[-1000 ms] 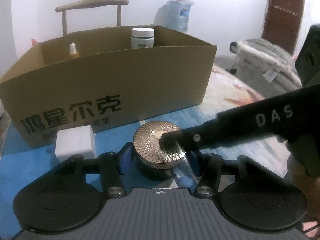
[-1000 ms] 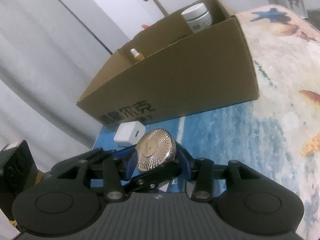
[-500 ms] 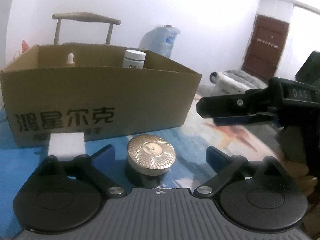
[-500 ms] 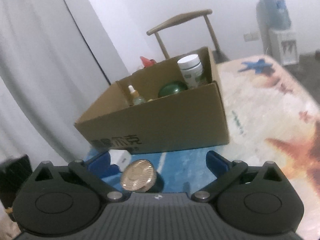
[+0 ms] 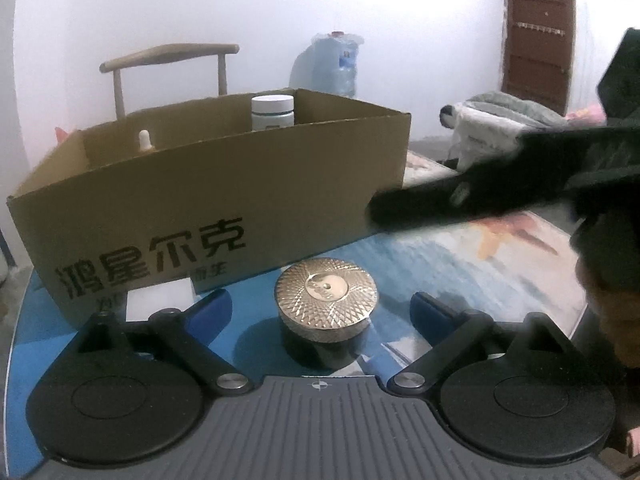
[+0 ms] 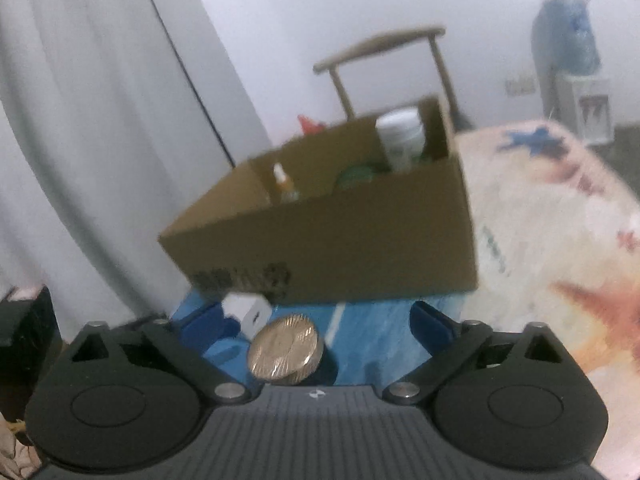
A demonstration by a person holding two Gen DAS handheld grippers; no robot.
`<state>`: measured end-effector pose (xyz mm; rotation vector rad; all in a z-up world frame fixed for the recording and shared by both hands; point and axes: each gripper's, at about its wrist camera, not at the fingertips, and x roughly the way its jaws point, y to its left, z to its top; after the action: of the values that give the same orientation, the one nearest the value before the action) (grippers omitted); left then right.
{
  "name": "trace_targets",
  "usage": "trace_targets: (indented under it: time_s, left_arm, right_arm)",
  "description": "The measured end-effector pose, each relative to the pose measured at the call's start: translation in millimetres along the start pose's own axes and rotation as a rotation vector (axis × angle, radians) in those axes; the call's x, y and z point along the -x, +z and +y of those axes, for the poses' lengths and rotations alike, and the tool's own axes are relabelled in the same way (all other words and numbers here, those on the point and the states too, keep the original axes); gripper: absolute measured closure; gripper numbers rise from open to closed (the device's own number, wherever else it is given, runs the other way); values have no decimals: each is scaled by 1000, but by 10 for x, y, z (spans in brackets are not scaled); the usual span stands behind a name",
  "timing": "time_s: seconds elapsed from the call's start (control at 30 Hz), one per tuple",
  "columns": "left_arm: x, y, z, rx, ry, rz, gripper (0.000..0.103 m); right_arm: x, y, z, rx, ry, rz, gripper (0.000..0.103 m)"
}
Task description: Organize rigid objects
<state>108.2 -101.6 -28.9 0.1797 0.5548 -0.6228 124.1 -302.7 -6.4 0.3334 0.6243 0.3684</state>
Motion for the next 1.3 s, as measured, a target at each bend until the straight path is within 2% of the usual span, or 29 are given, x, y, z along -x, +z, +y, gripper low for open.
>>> trace_targets:
  time_s: [0.13, 0.27, 0.43, 0.57, 0.67, 0.87, 0.97, 1.07, 1.2, 1.3]
  left_arm:
    - [-26, 12, -32, -25, -11, 6, 12]
    - [-81, 25, -44, -31, -20, 17, 24]
    - [-76, 30, -48, -42, -11, 5, 31]
    - [-79, 28, -28, -37, -5, 6, 42]
    - [-76, 28, -21, -36, -2, 2, 44]
    - [-23, 39, -28, -40, 9, -17, 44]
    - [132, 139, -56, -61, 24, -55, 44]
    - [359, 323, -79, -101, 56, -117, 44]
    - [639, 663, -96, -186, 131, -225, 45]
    - [673, 905, -59, -226, 175, -267, 47]
  right_arm:
    - [-150, -69, 48, 19, 25, 69, 17]
    - [-234, -93, 87, 27, 40, 105, 29]
    - [-296, -80, 115, 40, 43, 128, 34]
    - [-329, -64, 105, 35, 52, 148, 44]
    - [-347, -52, 80, 13, 76, 158, 49]
    - [-332, -29, 119, 17, 74, 159, 50]
    - [-229, 58, 178, 12, 96, 147, 50]
    - [-58, 234, 335, 53, 118, 98, 50]
    - [129, 590, 519, 86, 182, 25, 50]
    - [115, 889, 622, 124, 207, 5, 50]
